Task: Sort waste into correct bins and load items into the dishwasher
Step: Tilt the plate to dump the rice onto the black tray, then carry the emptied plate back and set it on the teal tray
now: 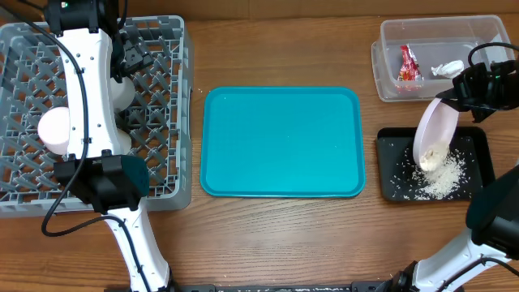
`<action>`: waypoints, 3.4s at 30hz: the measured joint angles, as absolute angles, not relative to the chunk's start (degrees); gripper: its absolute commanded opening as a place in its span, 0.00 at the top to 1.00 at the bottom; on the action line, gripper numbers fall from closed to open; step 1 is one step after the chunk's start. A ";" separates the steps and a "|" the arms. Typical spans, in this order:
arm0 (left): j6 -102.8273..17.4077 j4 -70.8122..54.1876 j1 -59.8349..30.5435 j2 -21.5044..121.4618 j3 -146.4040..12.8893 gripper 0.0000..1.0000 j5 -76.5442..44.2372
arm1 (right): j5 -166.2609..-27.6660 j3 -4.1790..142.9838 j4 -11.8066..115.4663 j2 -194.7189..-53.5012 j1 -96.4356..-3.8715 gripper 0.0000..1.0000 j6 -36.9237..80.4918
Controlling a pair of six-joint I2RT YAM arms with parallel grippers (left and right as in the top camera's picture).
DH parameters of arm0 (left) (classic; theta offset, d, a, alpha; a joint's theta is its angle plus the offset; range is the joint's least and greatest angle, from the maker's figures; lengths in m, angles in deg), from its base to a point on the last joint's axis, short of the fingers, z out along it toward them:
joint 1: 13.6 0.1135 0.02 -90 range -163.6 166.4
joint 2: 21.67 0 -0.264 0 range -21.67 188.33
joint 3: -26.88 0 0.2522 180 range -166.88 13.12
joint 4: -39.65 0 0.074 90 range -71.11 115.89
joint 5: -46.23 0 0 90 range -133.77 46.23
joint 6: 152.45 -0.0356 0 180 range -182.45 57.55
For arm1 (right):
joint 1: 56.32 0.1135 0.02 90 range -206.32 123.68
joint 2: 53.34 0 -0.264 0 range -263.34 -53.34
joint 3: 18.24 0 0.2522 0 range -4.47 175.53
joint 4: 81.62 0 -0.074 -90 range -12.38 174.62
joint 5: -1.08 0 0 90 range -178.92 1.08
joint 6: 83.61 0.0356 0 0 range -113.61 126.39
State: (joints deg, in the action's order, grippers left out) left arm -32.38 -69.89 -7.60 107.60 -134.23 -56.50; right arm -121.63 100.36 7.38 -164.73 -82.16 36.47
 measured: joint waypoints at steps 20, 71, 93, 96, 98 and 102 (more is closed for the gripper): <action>-32.36 -69.89 -7.60 107.60 -134.23 0.00 -56.50 | -134.04 100.36 2.92 -164.73 -87.58 0.96 27.05; -32.36 -69.89 -7.60 107.60 -134.23 0.00 -56.52 | -143.81 100.45 -7.57 -164.51 -92.28 0.96 14.22; -32.36 -69.89 -7.60 107.60 -134.23 0.00 -56.50 | -142.46 100.47 -10.41 -164.40 -92.22 0.96 1.78; -32.36 -69.89 -7.60 107.60 -134.23 0.00 -56.50 | -142.85 100.47 -10.60 -164.40 -92.15 0.96 -0.18; -32.36 -69.89 -7.60 107.60 -134.23 0.00 -56.52 | -143.86 100.47 -12.42 -164.38 -92.00 0.96 -0.55; -32.36 -69.89 -7.60 107.60 -134.23 0.00 -56.50 | -146.46 100.47 -12.48 -164.21 -90.01 0.96 -1.12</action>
